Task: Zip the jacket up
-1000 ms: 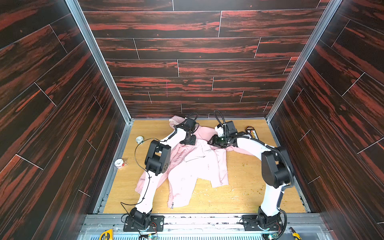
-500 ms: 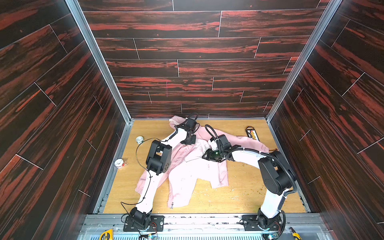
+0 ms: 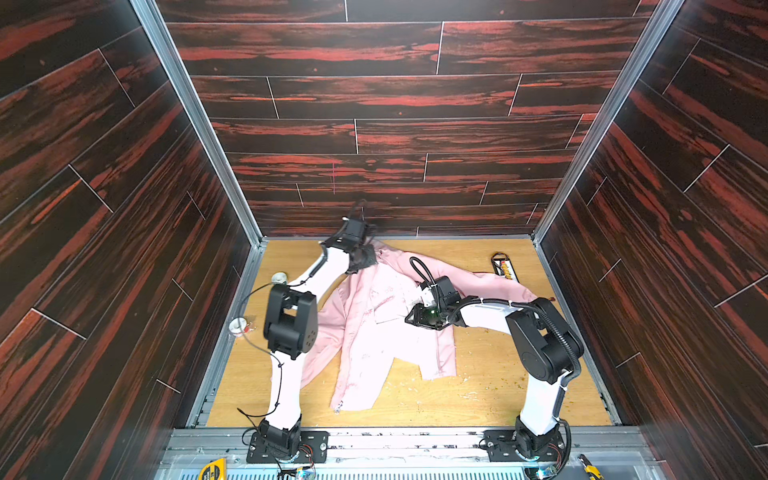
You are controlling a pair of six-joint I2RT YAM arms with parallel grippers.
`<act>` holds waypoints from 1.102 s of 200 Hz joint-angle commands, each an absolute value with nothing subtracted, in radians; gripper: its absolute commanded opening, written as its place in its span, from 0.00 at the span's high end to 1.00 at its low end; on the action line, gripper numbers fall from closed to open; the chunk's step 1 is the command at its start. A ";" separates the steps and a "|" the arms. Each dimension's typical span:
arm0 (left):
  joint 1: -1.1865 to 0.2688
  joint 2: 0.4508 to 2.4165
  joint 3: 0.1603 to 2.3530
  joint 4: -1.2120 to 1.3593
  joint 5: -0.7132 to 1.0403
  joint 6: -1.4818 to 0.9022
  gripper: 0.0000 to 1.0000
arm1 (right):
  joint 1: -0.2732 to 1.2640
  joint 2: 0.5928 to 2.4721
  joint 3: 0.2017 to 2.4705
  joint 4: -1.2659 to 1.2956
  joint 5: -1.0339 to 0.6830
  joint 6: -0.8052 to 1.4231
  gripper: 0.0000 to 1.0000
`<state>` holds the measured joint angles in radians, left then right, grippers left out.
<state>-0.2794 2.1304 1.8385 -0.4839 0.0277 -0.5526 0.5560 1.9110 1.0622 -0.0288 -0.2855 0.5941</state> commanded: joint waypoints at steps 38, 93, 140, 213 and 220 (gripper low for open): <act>-0.186 2.118 1.827 -0.303 0.032 -0.841 1.00 | 0.554 1.937 1.057 -0.037 -0.288 0.601 0.63; -0.186 2.283 2.067 -0.381 0.037 -0.886 1.00 | 0.552 1.886 1.066 -0.066 -0.284 0.596 0.62; -0.186 2.348 2.164 -0.452 0.062 -0.881 0.65 | 0.551 1.776 1.091 -0.129 -0.260 0.579 0.57; -0.205 2.061 1.913 -0.426 0.002 -0.771 0.31 | 0.514 1.576 1.021 -0.207 -0.186 0.548 0.52; -0.214 2.027 1.880 -0.426 0.003 -0.764 0.30 | 0.512 1.562 1.003 -0.208 -0.193 0.548 0.53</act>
<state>-0.1955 2.2150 1.9495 -0.4290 0.0402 -0.8173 0.5331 1.6344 1.0599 -0.1623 -0.2092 0.5587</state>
